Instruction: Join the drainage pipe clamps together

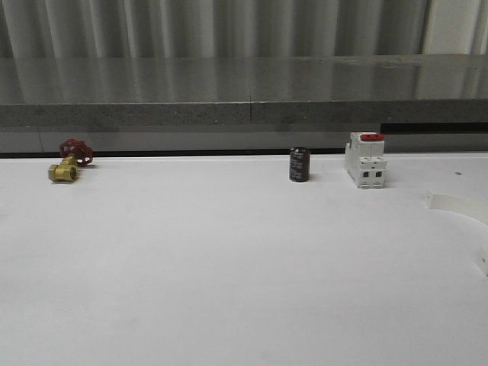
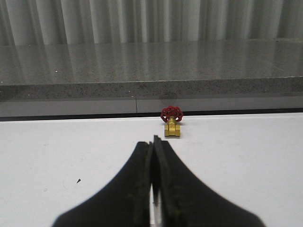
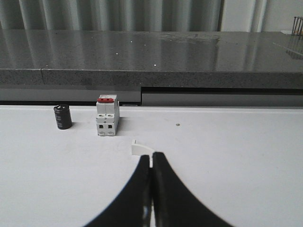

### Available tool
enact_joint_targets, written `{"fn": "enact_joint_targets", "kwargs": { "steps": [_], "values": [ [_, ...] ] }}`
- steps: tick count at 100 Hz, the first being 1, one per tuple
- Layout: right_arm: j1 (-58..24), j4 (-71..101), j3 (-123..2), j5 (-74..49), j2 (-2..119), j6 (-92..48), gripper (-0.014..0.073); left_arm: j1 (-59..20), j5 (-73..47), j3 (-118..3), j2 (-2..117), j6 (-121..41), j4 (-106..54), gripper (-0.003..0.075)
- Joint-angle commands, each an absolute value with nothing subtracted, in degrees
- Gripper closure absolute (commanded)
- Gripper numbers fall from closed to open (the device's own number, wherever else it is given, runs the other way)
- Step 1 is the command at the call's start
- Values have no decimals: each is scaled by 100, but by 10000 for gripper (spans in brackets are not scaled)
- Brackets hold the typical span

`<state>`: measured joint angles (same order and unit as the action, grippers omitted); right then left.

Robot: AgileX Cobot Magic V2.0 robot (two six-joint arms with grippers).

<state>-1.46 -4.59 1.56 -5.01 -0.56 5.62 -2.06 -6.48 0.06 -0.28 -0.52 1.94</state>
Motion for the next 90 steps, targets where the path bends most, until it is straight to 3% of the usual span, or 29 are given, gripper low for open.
{"fn": "enact_joint_targets", "kwargs": {
  "steps": [1,71,90],
  "values": [
    [-140,-475,62,0,-170,538,660,-190,-170,263,-186,-43,202,741],
    [-140,-475,62,0,-170,538,660,-190,-179,239,-186,-43,202,741],
    [-140,-475,62,0,-170,538,660,-190,-833,-231,-162,-43,88,741]
  ]
}}
